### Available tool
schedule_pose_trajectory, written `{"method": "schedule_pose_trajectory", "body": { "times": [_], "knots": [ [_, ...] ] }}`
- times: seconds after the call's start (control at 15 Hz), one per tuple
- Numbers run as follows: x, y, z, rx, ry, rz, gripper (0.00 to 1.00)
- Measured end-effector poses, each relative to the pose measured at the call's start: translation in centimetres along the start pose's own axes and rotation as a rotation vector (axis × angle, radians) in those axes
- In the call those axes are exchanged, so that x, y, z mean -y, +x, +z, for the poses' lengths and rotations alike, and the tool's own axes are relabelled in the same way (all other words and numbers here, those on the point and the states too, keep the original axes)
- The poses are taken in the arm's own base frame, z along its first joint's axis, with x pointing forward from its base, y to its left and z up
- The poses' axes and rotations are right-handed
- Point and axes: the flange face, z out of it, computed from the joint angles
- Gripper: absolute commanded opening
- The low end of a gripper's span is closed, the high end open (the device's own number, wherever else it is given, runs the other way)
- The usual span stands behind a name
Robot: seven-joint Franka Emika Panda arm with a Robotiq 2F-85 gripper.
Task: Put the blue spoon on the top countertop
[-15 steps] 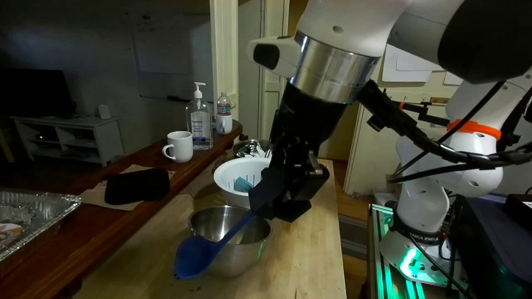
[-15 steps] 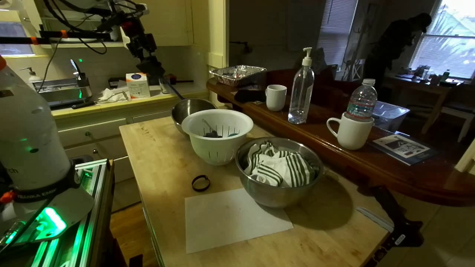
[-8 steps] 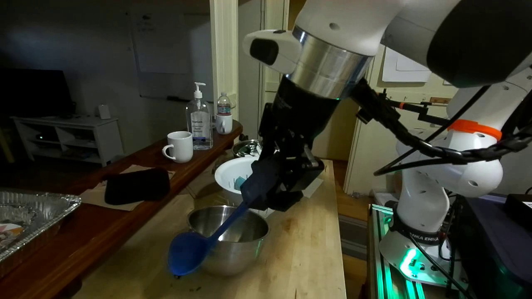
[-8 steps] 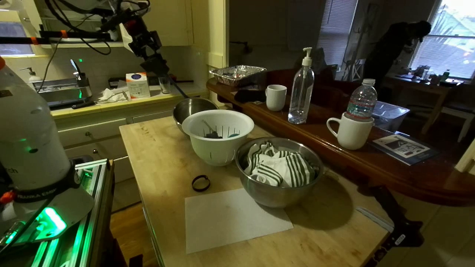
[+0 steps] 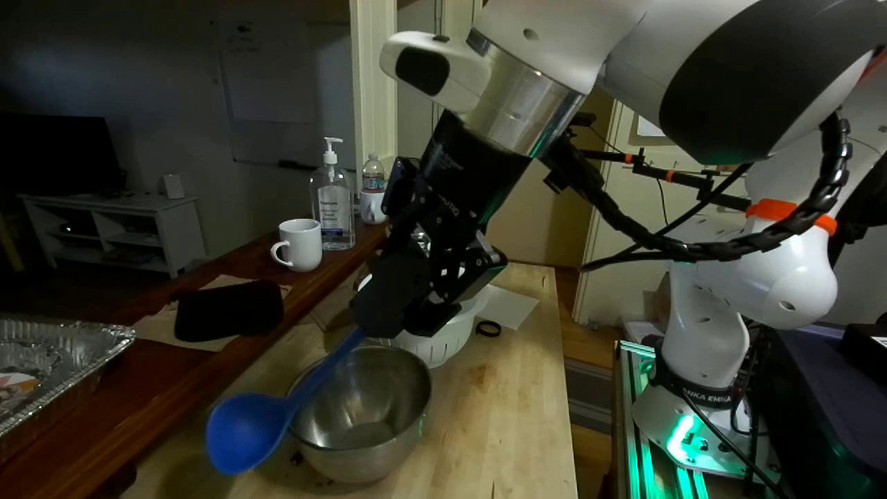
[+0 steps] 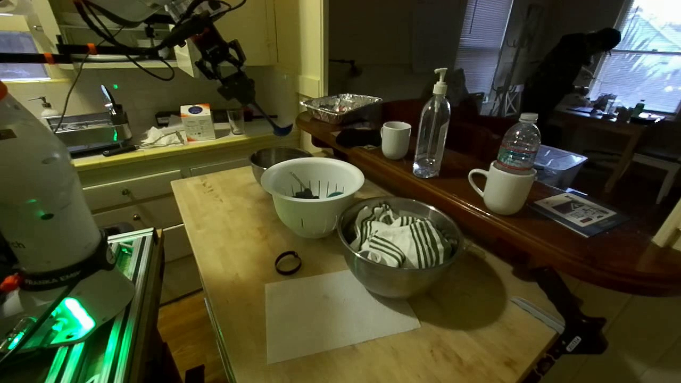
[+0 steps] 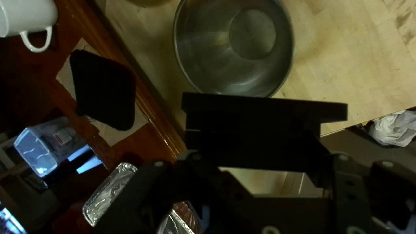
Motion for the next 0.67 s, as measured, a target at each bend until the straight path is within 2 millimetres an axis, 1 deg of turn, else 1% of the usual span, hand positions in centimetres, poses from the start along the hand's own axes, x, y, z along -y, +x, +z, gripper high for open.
{"method": "schedule_pose_trajectory", "body": {
  "times": [0.2,0.4,0.67],
  "knots": [
    [-0.5,-1.0,-0.3,-0.048,-0.019,-0.041,0.42],
    [-0.4,-3.5,-0.5,-0.072,-0.047,-0.048,0.42],
    [1.2,-7.2,-0.7,-0.075,-0.083,-0.045,0.42]
  ]
}}
